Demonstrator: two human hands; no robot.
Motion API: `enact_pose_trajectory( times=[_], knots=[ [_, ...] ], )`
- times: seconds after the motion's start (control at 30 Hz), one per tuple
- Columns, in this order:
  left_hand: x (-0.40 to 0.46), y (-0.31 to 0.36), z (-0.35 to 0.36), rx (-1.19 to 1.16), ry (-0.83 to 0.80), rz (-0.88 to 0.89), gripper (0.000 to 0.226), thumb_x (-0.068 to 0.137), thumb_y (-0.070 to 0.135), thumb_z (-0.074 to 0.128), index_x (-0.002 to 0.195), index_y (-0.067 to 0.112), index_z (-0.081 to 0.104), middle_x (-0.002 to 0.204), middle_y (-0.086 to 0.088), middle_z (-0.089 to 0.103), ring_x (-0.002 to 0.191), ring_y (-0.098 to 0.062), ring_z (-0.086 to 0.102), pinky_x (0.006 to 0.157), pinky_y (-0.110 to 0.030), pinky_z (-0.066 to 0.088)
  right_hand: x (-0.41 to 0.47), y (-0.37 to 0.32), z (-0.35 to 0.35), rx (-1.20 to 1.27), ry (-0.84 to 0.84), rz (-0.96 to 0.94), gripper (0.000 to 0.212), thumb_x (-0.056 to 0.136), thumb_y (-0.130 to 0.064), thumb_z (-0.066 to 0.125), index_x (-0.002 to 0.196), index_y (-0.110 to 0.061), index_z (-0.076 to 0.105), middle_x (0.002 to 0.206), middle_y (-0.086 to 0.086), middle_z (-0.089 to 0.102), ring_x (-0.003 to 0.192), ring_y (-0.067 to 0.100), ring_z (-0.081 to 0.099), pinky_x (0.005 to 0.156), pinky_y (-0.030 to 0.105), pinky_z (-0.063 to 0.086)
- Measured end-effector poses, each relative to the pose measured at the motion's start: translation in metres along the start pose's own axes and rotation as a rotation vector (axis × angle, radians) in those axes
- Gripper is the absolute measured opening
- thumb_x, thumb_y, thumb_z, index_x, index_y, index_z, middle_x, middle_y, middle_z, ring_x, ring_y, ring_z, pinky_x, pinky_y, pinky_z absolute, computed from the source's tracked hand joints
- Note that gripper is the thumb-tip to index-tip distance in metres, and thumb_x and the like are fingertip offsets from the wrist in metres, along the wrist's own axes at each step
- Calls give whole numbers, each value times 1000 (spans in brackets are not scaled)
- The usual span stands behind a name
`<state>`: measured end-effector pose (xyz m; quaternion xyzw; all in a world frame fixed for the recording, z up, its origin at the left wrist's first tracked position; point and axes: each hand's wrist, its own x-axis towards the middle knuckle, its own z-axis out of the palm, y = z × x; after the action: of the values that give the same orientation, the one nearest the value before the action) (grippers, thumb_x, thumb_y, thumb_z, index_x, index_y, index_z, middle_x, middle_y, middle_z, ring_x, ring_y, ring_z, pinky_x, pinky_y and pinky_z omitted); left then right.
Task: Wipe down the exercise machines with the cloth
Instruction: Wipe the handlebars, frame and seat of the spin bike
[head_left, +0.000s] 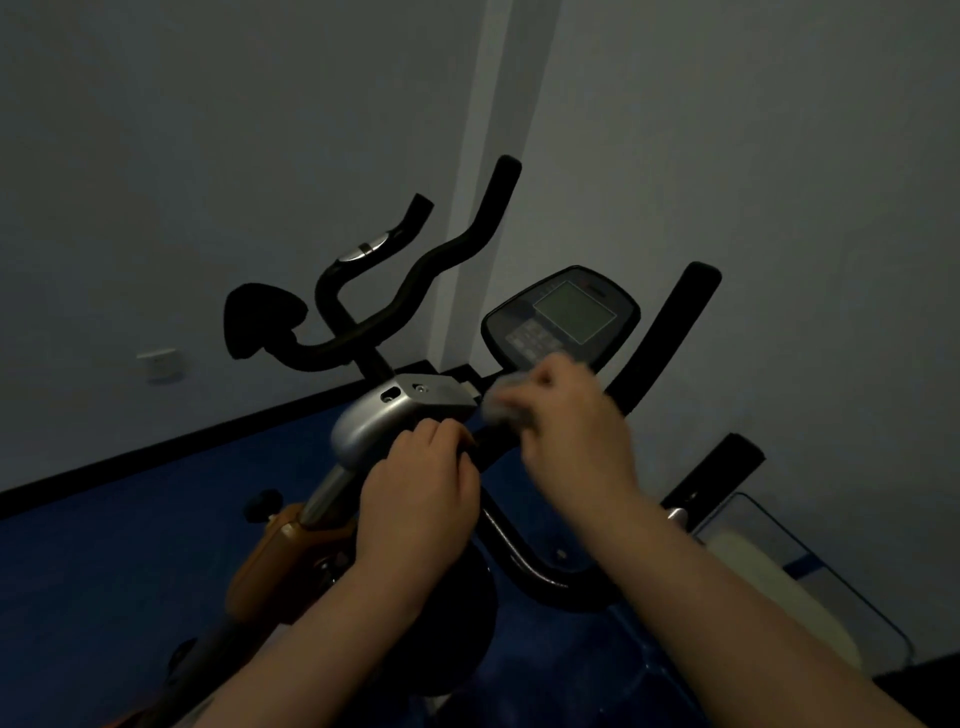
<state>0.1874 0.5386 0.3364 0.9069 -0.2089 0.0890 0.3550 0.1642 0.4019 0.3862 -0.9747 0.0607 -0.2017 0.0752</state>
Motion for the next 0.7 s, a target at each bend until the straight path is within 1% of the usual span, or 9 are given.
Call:
enact_pose_trajectory(
  times=[0.07,0.13,0.23,0.3,0.4,0.47,0.6,0.63,0.7],
  knots=[
    [0,0,-2,-24,-9,-14,11,95,29,45,100,29,54,92,12,52,83,-6,50,62,-26,41,-12,8,5,-1,-65,-75,37,82,-10,69,111,-34,69,105,-1,51,97,20,50,71,31,45],
    [-1,1,-3,-51,1,-28,13,95,28,45,102,29,56,93,12,55,83,-5,52,64,-26,44,-9,35,-9,-27,-57,21,38,85,-13,67,113,-39,67,106,-4,49,99,17,48,72,29,44],
    [-1,3,-3,-56,20,-49,14,96,27,44,103,28,56,95,12,58,84,-6,54,66,-26,45,12,49,-23,-73,-6,162,28,91,-19,63,111,-37,68,103,-5,45,100,15,45,71,31,43],
    [-1,3,-3,-72,18,-69,15,96,27,44,104,28,57,95,12,58,84,-6,55,66,-29,47,14,22,-16,-42,52,75,26,89,-18,65,110,-34,68,105,-3,46,98,16,45,74,31,47],
    [-1,1,-4,-111,10,-98,14,96,26,45,103,29,57,91,11,59,80,-6,56,67,-33,50,-14,6,9,16,-47,-99,32,83,-13,70,109,-32,69,103,-1,51,94,18,49,71,30,46],
    [-2,1,-5,-164,9,-126,14,96,25,46,102,31,57,88,12,60,77,-4,57,67,-32,51,-22,31,5,48,4,-48,35,78,-9,75,105,-31,72,98,-1,52,90,20,51,65,30,46],
    [-2,0,-5,-204,6,-146,16,96,22,46,100,34,56,83,13,61,71,-2,57,61,-26,47,-9,47,-6,51,201,165,31,85,-9,67,110,-27,71,101,1,50,92,19,47,64,34,48],
    [-2,0,-6,-223,6,-160,17,96,21,46,99,34,57,81,13,61,69,-2,57,60,-26,47,-8,33,-2,63,228,130,29,85,-10,65,110,-26,71,101,2,51,91,19,47,64,32,47],
    [-2,-1,-7,-277,0,-187,19,96,18,47,99,33,57,80,12,62,68,0,57,62,-28,49,-17,9,14,76,147,-25,29,84,-12,64,108,-26,70,100,2,51,89,19,48,65,30,45]
  ],
)
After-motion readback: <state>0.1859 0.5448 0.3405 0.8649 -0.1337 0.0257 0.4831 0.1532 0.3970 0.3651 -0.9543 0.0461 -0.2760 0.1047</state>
